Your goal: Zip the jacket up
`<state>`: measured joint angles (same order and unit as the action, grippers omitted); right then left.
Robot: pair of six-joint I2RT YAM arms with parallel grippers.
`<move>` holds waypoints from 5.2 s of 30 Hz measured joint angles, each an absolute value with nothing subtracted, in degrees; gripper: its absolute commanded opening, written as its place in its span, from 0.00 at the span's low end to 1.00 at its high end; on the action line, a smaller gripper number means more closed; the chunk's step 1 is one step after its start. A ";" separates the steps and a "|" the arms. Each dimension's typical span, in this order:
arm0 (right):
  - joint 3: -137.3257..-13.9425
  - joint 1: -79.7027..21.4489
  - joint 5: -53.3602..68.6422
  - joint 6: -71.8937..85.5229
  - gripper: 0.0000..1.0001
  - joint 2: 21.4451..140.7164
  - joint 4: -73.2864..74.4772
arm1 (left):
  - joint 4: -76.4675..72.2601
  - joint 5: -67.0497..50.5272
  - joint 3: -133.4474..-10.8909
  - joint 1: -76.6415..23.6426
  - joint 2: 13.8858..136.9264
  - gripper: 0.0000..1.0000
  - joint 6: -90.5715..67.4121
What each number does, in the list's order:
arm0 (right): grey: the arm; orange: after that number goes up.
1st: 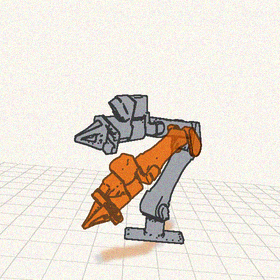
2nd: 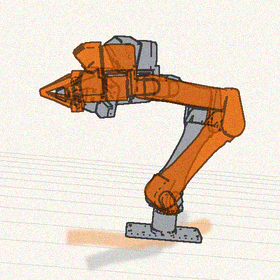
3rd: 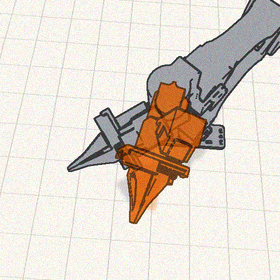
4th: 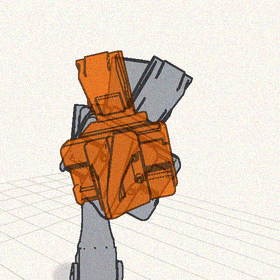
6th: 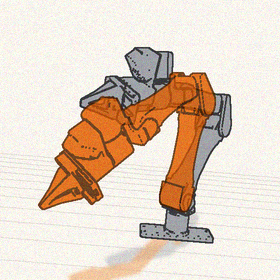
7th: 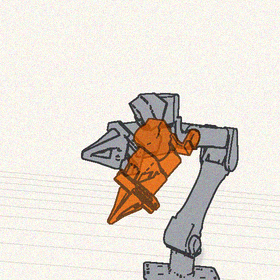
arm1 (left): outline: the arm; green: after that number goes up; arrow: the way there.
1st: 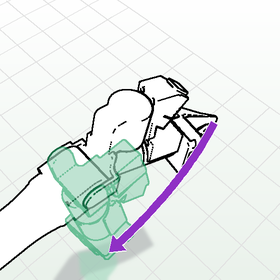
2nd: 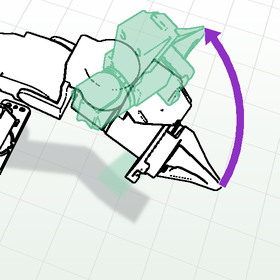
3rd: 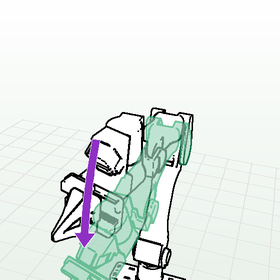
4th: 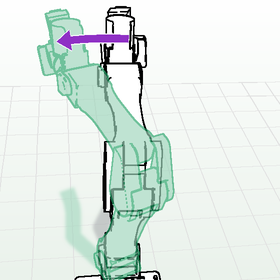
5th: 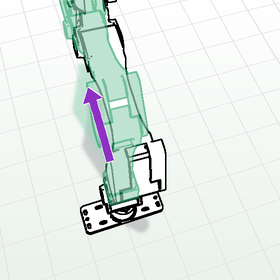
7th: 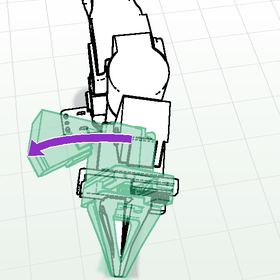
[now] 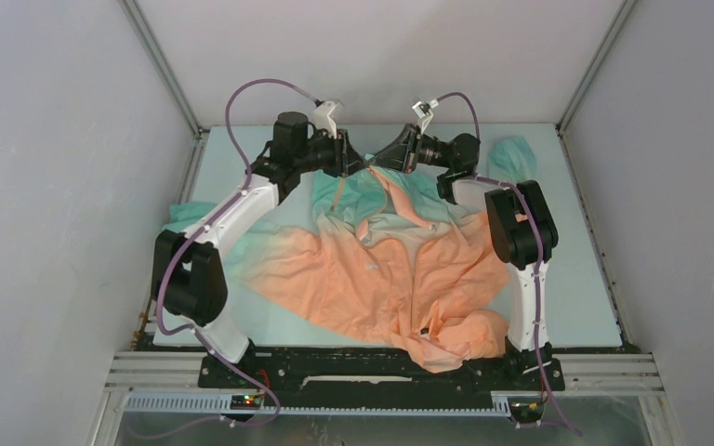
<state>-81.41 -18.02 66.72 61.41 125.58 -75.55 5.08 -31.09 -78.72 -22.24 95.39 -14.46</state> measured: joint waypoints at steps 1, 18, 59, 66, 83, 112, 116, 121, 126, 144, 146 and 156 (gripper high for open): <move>-81.49 -18.02 66.81 61.54 0.00 125.58 -75.55 | 5.17 -30.92 -78.72 -22.24 95.33 0.38 -14.46; -80.12 -18.17 61.73 59.61 0.00 124.77 -71.07 | -12.88 -14.74 -61.21 -31.29 86.21 0.36 -32.77; -77.91 -18.31 55.18 52.66 0.00 120.64 -59.57 | 0.62 20.86 -74.04 -40.18 95.04 0.35 -17.39; -77.67 -18.31 55.16 50.50 0.00 119.68 -57.08 | 0.73 20.88 -74.50 -40.18 96.01 0.33 -15.35; -77.54 -18.31 55.05 46.48 0.00 118.58 -52.05 | 1.32 21.89 -78.02 -40.38 98.19 0.33 -11.38; -77.52 -18.41 54.39 46.89 0.00 118.15 -51.55 | 0.97 23.33 -79.09 -40.84 100.20 0.18 -9.82; -77.52 -18.46 53.69 45.56 0.00 117.47 -49.76 | 0.93 23.86 -79.09 -40.91 100.20 0.05 -8.91; -77.49 -18.76 52.69 43.40 0.00 116.18 -46.74 | 0.91 23.83 -79.09 -41.12 100.20 0.00 -7.29; -77.49 -18.81 52.21 42.63 0.00 115.50 -45.54 | -1.02 22.17 -78.19 -41.12 100.03 0.00 -4.51; -76.16 -20.88 46.24 41.80 0.00 115.48 -42.52 | -9.93 15.42 -65.39 -44.07 95.11 0.00 2.85; -76.16 -21.12 45.19 41.82 0.00 115.46 -43.31 | -9.76 14.48 -64.88 -45.39 95.04 0.00 2.50; -76.23 -21.41 38.50 42.59 0.00 115.37 -44.93 | -9.37 13.04 -63.44 -46.48 93.17 0.00 -0.16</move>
<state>-76.23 -21.41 38.50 42.59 115.37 -44.93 -9.37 13.04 -63.44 -46.48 93.17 -0.16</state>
